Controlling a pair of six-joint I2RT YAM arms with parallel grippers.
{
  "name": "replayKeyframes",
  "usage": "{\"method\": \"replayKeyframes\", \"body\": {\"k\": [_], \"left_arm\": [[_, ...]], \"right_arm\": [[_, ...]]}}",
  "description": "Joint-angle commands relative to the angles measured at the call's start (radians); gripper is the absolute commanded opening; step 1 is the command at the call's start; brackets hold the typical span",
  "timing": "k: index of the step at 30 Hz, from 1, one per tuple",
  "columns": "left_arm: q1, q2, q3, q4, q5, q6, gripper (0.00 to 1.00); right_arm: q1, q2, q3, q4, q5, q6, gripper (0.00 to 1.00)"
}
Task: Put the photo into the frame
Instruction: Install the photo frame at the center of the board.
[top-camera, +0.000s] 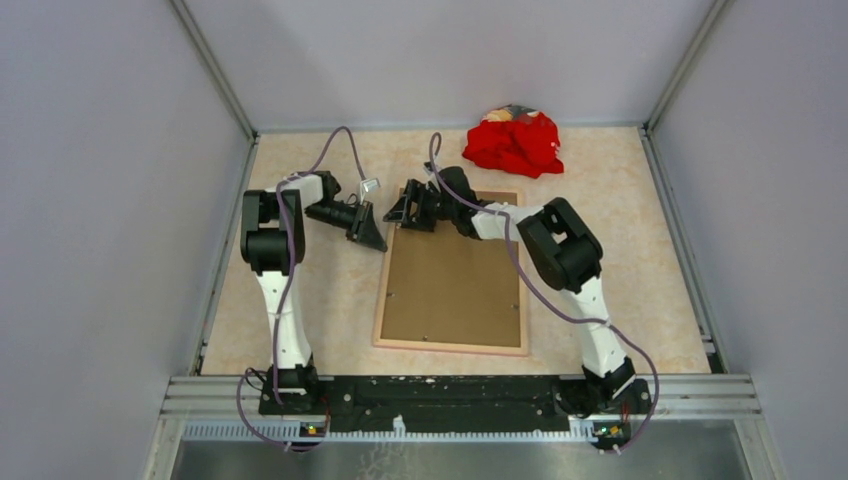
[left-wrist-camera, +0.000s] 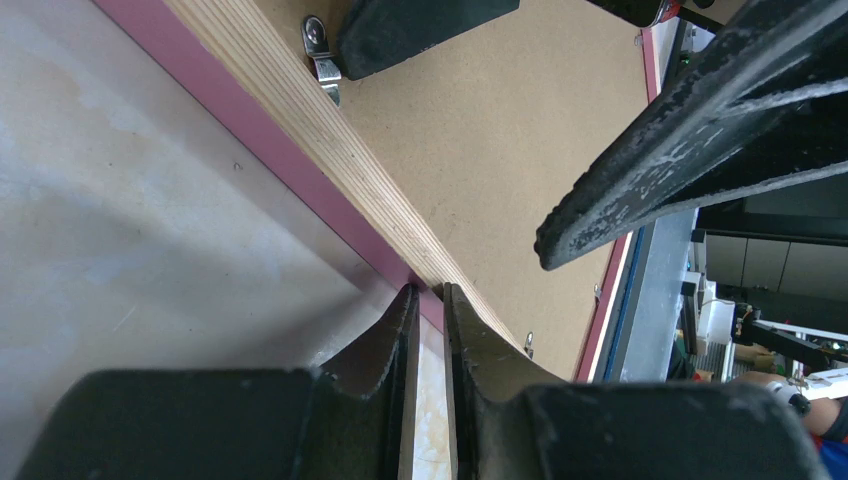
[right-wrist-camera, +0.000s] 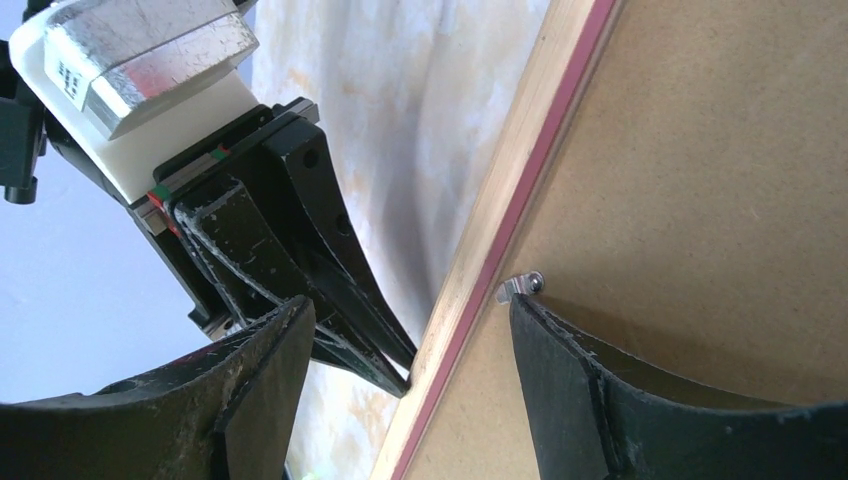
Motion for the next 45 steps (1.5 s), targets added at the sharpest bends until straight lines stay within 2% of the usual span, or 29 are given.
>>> {"method": "replayKeyframes", "body": {"k": [1, 28, 31, 35, 40, 45], "left_arm": [[-0.013, 0.001, -0.021, 0.007, 0.013, 0.023, 0.19], [-0.014, -0.02, -0.047, 0.01, 0.008, 0.035, 0.19], [-0.013, -0.027, -0.051, 0.004, 0.01, 0.036, 0.2], [-0.007, -0.058, -0.03, -0.04, -0.022, 0.066, 0.25], [0.002, -0.131, -0.019, -0.08, -0.122, 0.117, 0.29], [-0.009, -0.221, -0.14, -0.009, -0.271, 0.132, 0.3]], "right_arm": [[0.014, 0.044, 0.041, -0.019, 0.026, 0.011, 0.72], [0.031, 0.059, 0.067, -0.007, 0.057, 0.049, 0.7], [0.03, 0.033, 0.076, -0.03, 0.047, 0.039, 0.73], [-0.001, -0.112, 0.009, -0.036, 0.043, 0.011, 0.81], [-0.094, -0.391, -0.184, -0.13, 0.094, -0.068, 0.89], [-0.253, -0.678, -0.432, -0.354, 0.285, -0.166, 0.95]]}}
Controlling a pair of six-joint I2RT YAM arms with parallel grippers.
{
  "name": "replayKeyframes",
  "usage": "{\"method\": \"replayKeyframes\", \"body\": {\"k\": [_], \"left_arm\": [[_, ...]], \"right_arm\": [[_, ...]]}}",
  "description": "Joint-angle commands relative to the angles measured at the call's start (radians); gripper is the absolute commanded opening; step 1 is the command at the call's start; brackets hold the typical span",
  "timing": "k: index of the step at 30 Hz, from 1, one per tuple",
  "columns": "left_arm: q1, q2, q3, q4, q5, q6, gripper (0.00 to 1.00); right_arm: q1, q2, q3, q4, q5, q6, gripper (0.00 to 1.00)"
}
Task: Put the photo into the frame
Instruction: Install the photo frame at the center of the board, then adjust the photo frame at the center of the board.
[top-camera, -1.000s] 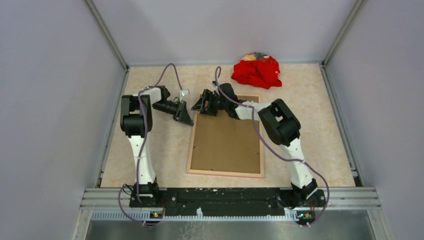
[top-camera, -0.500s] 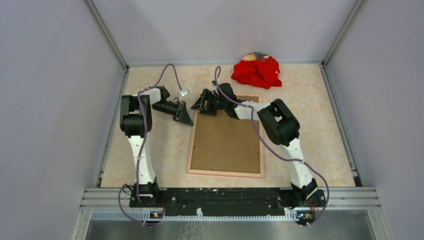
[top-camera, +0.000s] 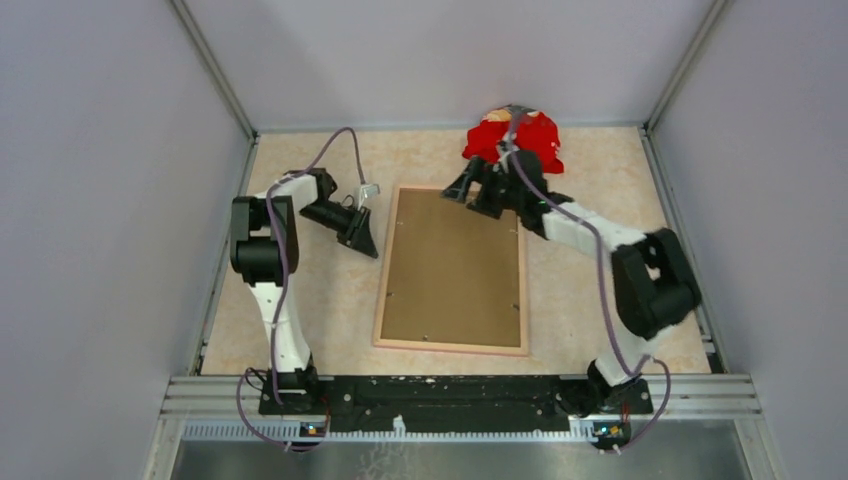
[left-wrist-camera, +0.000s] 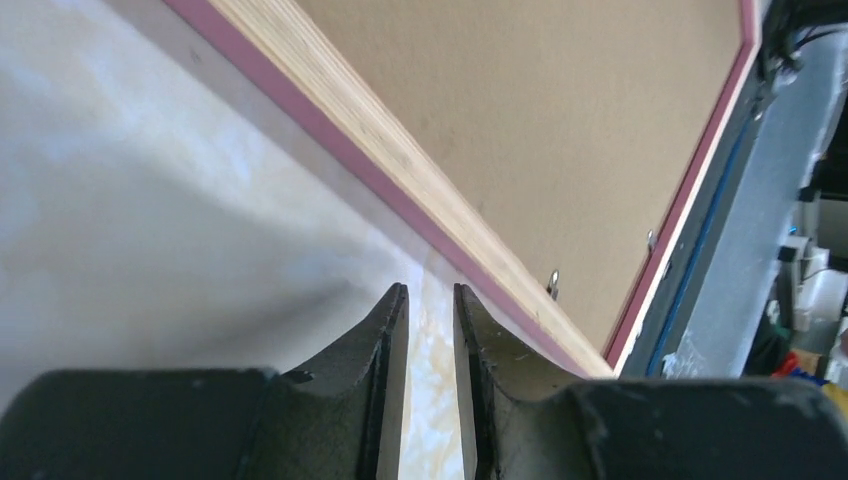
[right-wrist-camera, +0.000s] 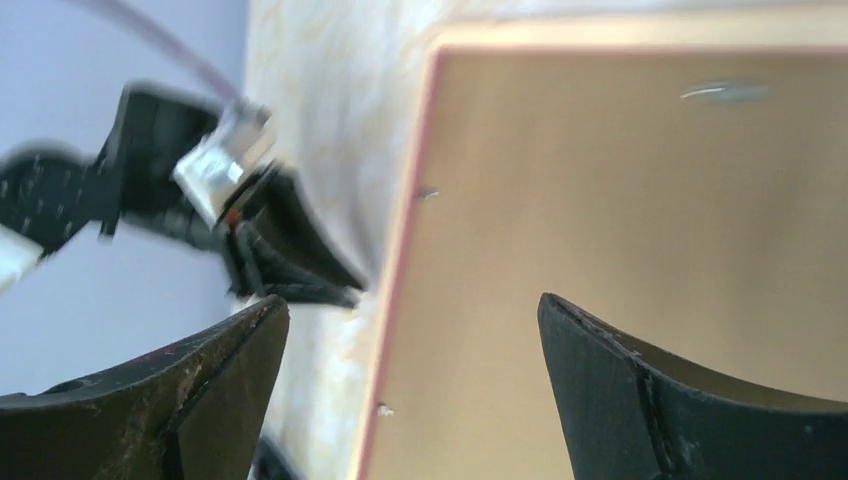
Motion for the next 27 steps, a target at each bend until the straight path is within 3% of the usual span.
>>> {"method": "replayKeyframes", "body": {"k": [1, 6, 12, 18, 27], "left_arm": [[-0.017, -0.133, -0.119, 0.039, -0.143, 0.052, 0.29], [-0.056, -0.215, -0.268, 0.122, -0.226, 0.051, 0.28], [-0.125, -0.273, -0.367, 0.179, -0.284, 0.035, 0.28], [-0.207, -0.306, -0.417, 0.209, -0.309, 0.02, 0.28], [-0.284, -0.272, -0.41, 0.205, -0.298, 0.013, 0.28]], "right_arm": [[-0.146, -0.248, -0.155, -0.214, 0.229, -0.128, 0.96], [-0.289, -0.37, -0.341, -0.219, 0.34, -0.153, 0.98], [-0.306, -0.261, -0.374, -0.108, 0.274, -0.133, 0.98], [-0.263, -0.049, -0.27, -0.059, 0.182, -0.084, 0.97], [-0.031, 0.209, 0.095, -0.16, 0.156, -0.061, 0.95]]}}
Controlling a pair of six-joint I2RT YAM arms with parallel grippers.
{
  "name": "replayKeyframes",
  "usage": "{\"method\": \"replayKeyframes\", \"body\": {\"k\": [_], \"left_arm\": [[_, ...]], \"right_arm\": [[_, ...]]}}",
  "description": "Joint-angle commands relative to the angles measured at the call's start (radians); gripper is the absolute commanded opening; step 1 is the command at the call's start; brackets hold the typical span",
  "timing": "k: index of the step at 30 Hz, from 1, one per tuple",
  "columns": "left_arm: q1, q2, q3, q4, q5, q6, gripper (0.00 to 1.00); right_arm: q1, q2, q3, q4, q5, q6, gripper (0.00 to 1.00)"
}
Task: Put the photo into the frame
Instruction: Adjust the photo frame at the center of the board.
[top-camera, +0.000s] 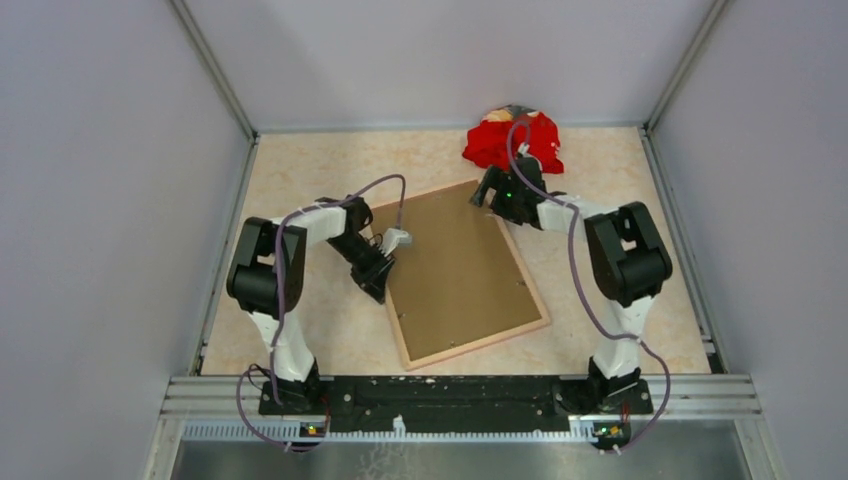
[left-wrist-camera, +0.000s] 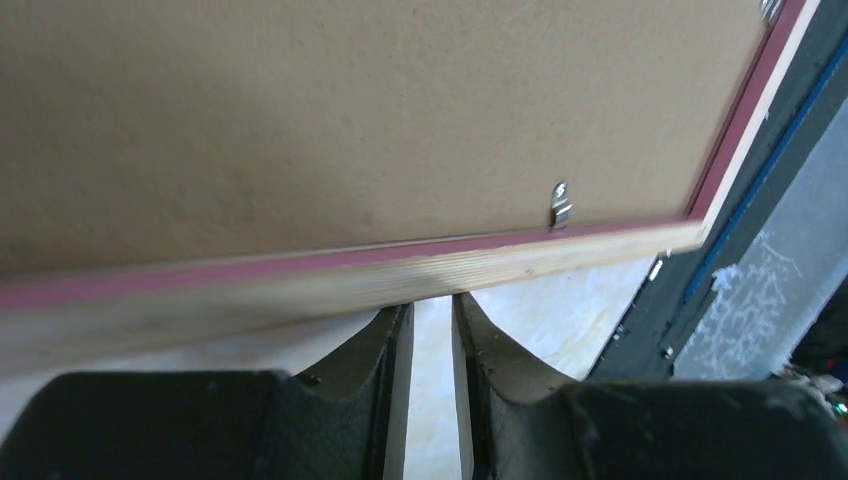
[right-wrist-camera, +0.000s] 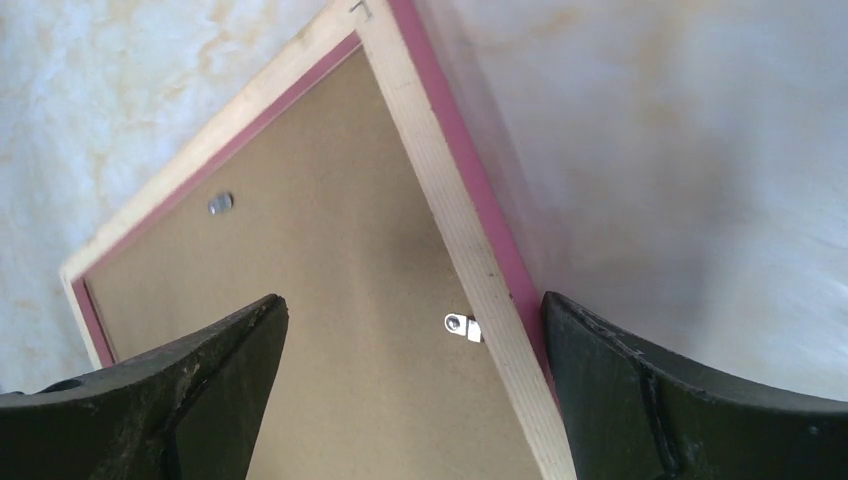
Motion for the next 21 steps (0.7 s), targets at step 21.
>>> {"method": "replayKeyframes", "body": {"k": [21], "left_arm": [[-0.124, 0.023, 0.111, -0.256, 0.154, 0.242, 0.55]], "right_arm": [[0.173, 0.127, 0.5, -0.395, -0.094, -0.135, 0.99]]}}
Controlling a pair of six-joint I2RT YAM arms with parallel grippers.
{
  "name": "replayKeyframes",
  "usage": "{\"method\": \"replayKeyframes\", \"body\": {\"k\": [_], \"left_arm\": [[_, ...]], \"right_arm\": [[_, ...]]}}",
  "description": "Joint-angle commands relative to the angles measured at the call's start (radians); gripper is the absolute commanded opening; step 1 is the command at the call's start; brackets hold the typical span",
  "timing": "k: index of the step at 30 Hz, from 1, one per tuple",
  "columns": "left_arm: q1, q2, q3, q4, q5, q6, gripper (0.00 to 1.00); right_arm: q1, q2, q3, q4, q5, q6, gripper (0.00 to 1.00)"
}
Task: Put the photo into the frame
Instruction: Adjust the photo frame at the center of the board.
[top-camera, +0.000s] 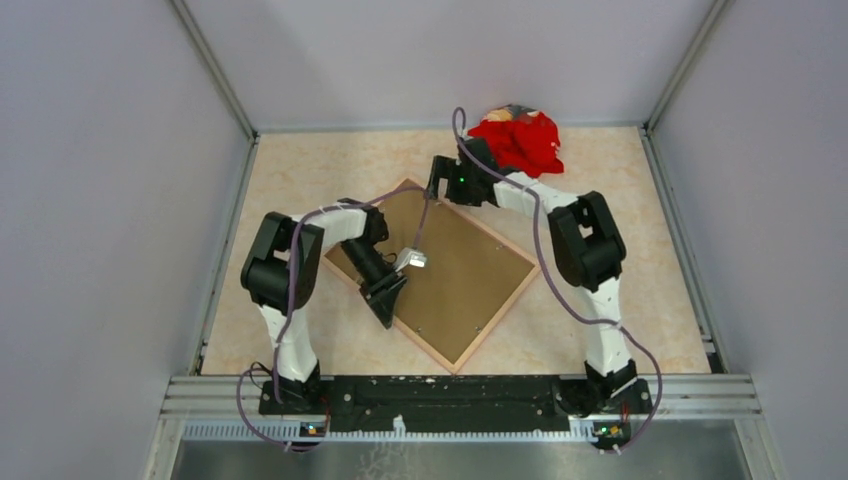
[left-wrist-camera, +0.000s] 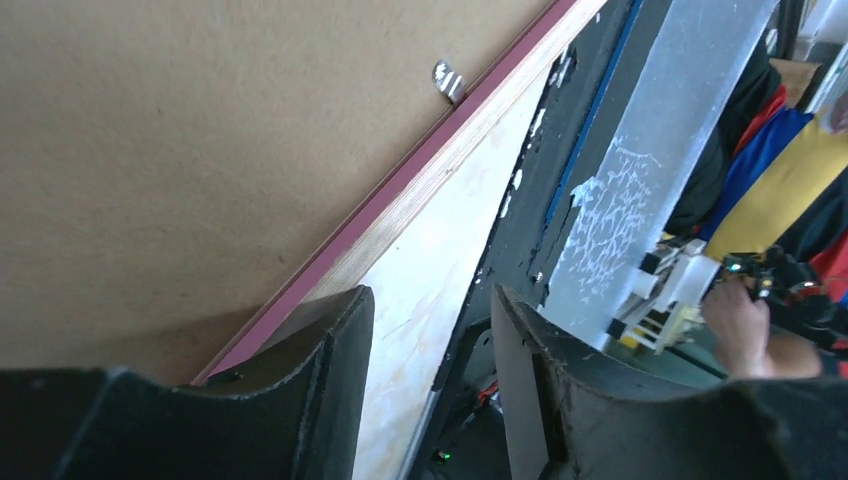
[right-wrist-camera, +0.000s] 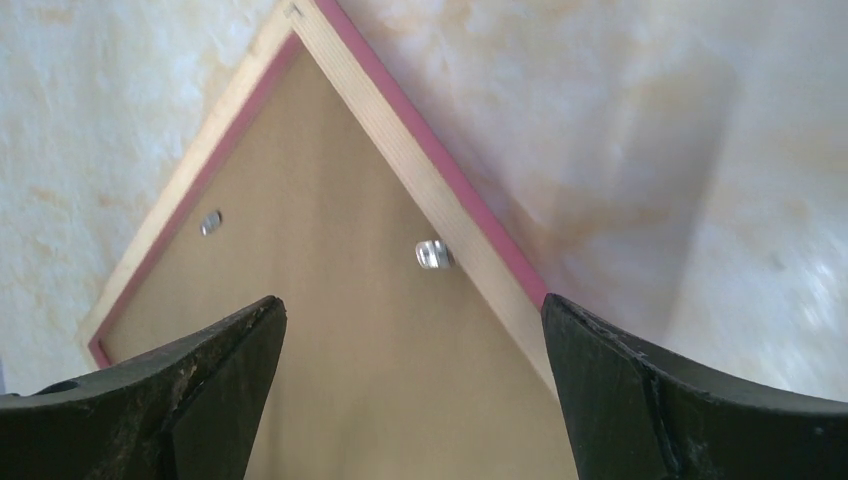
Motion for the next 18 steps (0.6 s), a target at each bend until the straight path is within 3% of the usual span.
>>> {"method": "replayKeyframes", "body": {"k": [1, 6, 11, 14, 18], "left_arm": [[0.005, -0.036, 0.112, 0.001, 0.074, 0.203, 0.55], [0.1, -0.031, 0.233, -0.04, 0.045, 0.195, 0.53], [0.302, 0.088, 0.508, 0.011, 0.008, 0.044, 0.51], [0.415, 0.199, 0.689, 0.04, -0.039, -0.044, 0.48], [0.487, 0.318, 0.826, 0.073, -0.1, -0.114, 0.42]], "right_arm": [[-0.035, -0.241, -0.108, -0.149, -0.012, -0.004, 0.99], [-0.079, -0.487, -0.334, -0.192, 0.069, -0.002, 0.99], [-0.094, -0.769, -0.639, -0.21, 0.105, 0.027, 0.99], [-0.118, -0.9, -0.818, -0.185, 0.059, 0.084, 0.99], [-0.12, -1.073, -1.017, -0.131, -0.041, 0.19, 0.99]]}}
